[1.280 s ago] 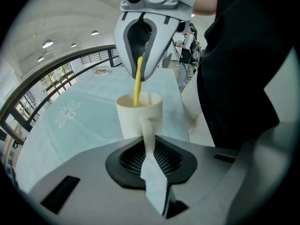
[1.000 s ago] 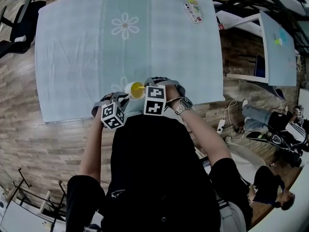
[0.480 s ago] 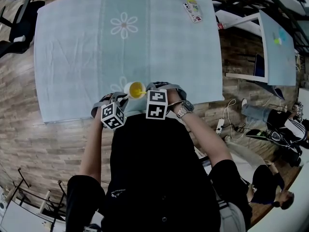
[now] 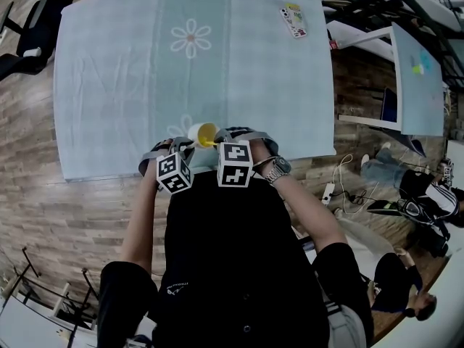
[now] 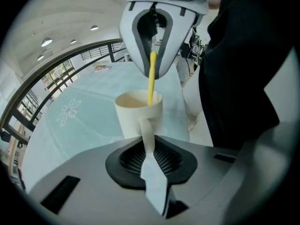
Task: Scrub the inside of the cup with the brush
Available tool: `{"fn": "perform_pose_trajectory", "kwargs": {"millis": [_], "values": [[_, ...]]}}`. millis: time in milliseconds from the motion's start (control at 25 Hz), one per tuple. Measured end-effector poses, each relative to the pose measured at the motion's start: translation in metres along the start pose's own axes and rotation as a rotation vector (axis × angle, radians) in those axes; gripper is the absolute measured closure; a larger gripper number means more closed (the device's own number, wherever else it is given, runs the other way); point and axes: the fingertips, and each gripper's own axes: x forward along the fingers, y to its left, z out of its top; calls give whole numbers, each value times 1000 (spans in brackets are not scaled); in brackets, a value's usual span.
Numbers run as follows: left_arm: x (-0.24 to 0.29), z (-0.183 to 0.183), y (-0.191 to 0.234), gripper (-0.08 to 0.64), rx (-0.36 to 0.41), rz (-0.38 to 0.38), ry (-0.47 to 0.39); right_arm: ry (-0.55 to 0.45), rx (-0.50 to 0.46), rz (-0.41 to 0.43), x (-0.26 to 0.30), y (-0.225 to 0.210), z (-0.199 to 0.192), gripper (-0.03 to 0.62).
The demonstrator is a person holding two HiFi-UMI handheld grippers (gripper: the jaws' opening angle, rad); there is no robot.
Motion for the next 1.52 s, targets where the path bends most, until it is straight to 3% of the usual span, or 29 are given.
{"fn": "perform_pose_trajectory", "kwargs": {"millis": [360, 720, 1080, 1320, 1520], "values": [[-1, 1, 3, 506, 31, -1, 21, -16, 36, -73, -12, -30, -4, 554], [1, 0, 2, 506, 14, -8, 14, 19, 78, -75, -11, -36, -29, 554], [2, -1, -1, 506, 24, -10, 22, 67, 80, -11, -9, -18, -41, 554], [2, -1, 0, 506, 36, -9, 38, 43, 74, 66, -12, -2, -31, 554], [3, -3, 2, 506, 38, -3, 50, 16, 57, 73, -18, 1, -16, 554]]}}
